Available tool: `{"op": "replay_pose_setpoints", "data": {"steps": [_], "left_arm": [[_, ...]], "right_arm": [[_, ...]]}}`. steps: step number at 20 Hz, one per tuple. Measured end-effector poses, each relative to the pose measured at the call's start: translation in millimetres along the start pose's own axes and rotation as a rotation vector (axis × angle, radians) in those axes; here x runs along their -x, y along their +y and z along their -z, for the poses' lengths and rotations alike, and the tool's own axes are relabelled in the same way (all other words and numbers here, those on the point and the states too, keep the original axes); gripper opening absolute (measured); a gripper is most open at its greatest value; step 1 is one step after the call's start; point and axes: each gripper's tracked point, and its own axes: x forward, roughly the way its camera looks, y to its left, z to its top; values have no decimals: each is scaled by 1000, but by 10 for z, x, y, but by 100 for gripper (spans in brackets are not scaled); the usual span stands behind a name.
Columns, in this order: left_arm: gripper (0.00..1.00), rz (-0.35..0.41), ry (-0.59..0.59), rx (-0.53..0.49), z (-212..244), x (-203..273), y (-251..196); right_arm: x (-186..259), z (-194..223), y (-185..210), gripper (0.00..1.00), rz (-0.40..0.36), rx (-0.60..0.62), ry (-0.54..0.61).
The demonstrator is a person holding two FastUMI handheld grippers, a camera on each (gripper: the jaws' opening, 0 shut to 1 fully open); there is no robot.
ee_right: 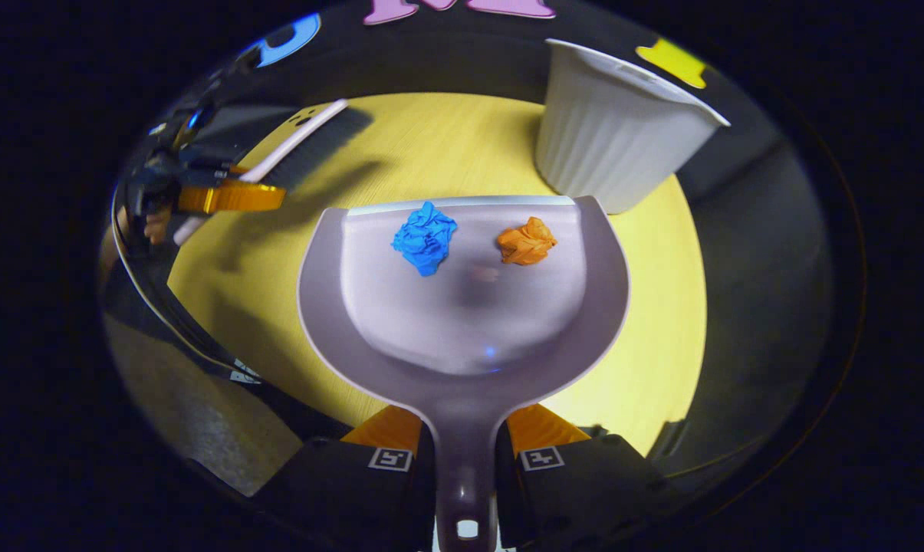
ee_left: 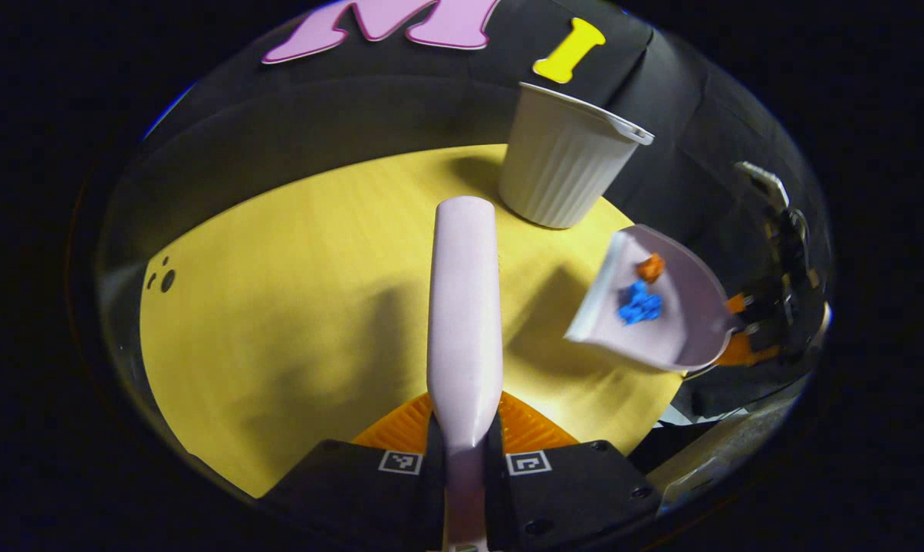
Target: Pick up the small broom and dustpan from the desktop, sweep the trash into the dustpan with the broom, and then empty the trash into the garbage bin.
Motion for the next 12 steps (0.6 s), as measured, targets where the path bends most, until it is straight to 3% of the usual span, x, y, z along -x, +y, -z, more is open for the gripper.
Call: {"op": "replay_pose_setpoints", "data": {"steps": [7, 10, 11, 12], "left_arm": [[25, -23, 53, 67, 581, -30, 321], [25, -13, 63, 74, 722, -48, 313], [25, -14, 64, 70, 735, -47, 318], [25, -17, 62, 64, 746, -36, 315]], "right_arm": [[77, -358, -118, 36, 112, -132, -115], [-111, -495, -204, 36, 202, -137, -140], [-230, -540, -228, 31, 237, -125, -132], [-33, -416, -134, 36, 270, -111, -121]]}}
